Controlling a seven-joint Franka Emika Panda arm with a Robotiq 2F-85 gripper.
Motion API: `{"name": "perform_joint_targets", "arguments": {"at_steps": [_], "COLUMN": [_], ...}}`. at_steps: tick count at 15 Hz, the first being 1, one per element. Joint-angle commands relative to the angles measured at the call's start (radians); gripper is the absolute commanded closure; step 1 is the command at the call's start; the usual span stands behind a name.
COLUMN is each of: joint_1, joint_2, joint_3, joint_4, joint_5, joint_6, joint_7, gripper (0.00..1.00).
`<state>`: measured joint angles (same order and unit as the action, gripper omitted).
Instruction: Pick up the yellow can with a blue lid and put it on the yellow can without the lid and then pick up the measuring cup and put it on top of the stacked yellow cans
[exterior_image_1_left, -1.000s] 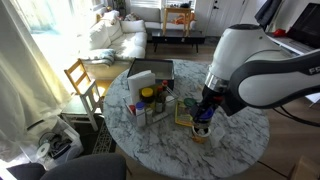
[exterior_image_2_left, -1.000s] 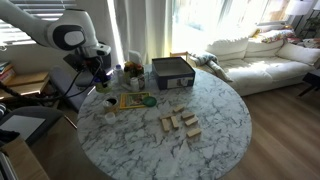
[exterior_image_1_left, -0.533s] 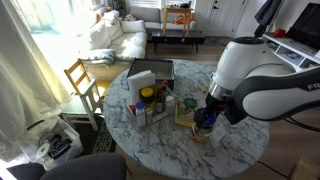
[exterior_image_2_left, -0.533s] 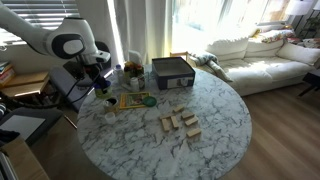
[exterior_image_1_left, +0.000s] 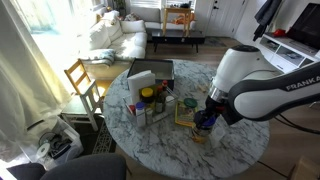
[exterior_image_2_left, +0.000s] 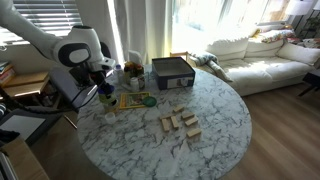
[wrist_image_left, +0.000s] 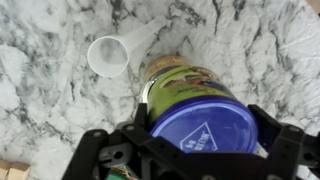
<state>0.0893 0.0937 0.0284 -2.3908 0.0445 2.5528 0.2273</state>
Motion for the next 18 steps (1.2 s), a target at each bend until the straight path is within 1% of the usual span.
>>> {"name": "perform_joint_targets", "arguments": {"at_steps": [1, 3, 7, 11, 14, 18], "joint_1": [-0.023, -0.027, -0.034, -0.032, -0.027, -0.023], "joint_2": [0.035, 0.053, 0.058, 0.039, 0.021, 0.014], "joint_3": [0.001, 0.004, 0.010, 0.006, 0.000, 0.006], "joint_4": [-0.018, -0.022, -0.030, -0.041, -0.053, -0.070], "joint_5": [0.019, 0.026, 0.061, 0.071, 0.050, 0.059], "joint_6": [0.090, 0.122, 0.149, 0.120, 0.090, 0.097], "joint_7": [-0.033, -0.040, -0.057, -0.036, -0.013, -0.001], "gripper": [0.28, 0.28, 0.28, 0.28, 0.28, 0.28]}}
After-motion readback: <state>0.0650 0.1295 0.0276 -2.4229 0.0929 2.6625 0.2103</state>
